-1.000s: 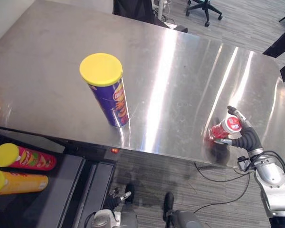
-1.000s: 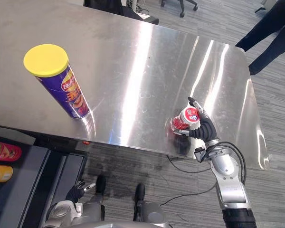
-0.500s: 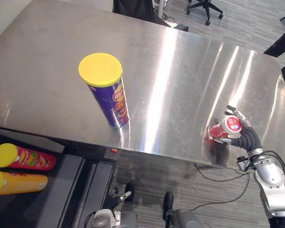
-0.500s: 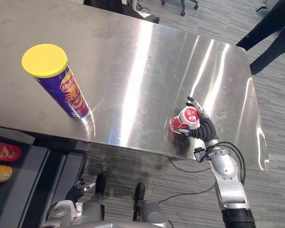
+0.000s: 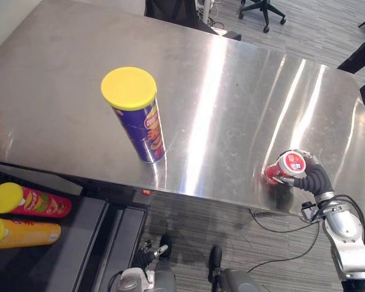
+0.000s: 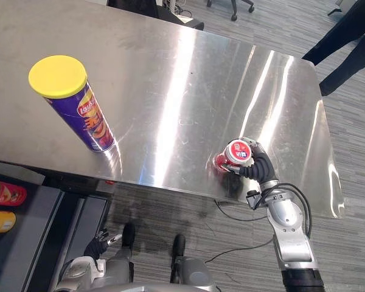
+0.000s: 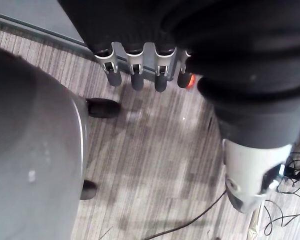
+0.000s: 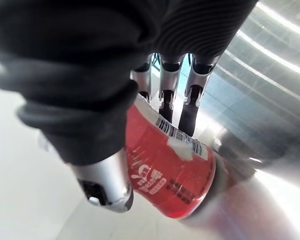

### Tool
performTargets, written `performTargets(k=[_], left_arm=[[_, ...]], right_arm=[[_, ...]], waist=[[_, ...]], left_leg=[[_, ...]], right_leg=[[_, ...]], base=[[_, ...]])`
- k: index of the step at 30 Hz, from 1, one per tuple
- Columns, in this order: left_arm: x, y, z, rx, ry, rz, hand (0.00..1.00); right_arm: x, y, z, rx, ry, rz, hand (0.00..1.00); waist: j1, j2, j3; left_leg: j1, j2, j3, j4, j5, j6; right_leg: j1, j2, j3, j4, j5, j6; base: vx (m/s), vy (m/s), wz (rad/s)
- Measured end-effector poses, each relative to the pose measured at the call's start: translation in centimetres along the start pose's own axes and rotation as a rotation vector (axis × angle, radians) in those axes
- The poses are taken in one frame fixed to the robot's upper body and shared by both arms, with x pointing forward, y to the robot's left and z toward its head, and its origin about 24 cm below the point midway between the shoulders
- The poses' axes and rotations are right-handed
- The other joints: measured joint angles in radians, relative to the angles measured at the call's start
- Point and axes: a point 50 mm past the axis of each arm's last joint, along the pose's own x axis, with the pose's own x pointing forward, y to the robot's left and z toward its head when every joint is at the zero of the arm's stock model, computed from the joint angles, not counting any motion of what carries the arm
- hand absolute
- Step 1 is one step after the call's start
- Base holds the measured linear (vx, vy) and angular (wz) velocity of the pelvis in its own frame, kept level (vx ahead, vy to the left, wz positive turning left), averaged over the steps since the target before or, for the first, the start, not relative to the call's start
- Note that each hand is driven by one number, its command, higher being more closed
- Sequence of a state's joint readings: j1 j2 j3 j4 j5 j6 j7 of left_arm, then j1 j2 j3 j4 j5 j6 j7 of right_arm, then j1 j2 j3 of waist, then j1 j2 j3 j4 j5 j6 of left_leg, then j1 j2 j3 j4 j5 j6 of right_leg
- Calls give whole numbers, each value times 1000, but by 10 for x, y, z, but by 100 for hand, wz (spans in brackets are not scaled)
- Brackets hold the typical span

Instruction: Put the gum and the chips on the shelf.

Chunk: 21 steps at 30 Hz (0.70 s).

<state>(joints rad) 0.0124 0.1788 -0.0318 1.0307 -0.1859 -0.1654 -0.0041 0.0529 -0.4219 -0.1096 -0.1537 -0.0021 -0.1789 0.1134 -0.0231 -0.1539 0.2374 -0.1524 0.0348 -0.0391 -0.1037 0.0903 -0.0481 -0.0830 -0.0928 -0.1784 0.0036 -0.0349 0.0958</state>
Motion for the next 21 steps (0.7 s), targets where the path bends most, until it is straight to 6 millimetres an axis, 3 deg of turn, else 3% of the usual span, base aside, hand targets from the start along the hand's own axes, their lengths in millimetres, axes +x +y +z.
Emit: performTargets(k=[8,13,17,21], left_arm=[[0,0,0,0,0,1,0],[0,1,0,-4,2,5,0],[-1,2,-2,-26,7,22,0],[-1,3,-4,-32,11,28,0]], right_arm=[[1,0,2,-31,-6,4,100],[7,-6,17,-54,-73,-19,100],[18,-32,51,-86,-230,-141,100],[26,-52,102,-97,-478,-195,100]], waist=[[0,0,0],[-1,0,0],[-3,0,0],[-3,1,-3]], left_leg=[[0,0,0,0,0,0],[4,9,-1,0,0,0],[17,14,1,0,0,0],[24,21,2,0,4,-3]], right_leg=[[0,0,0,1,0,0],[0,1,2,7,0,0],[3,2,14,20,2,-3],[8,6,17,20,7,-10]], base=[[0,0,0],[0,0,0],[-1,0,-6],[-3,0,-2]])
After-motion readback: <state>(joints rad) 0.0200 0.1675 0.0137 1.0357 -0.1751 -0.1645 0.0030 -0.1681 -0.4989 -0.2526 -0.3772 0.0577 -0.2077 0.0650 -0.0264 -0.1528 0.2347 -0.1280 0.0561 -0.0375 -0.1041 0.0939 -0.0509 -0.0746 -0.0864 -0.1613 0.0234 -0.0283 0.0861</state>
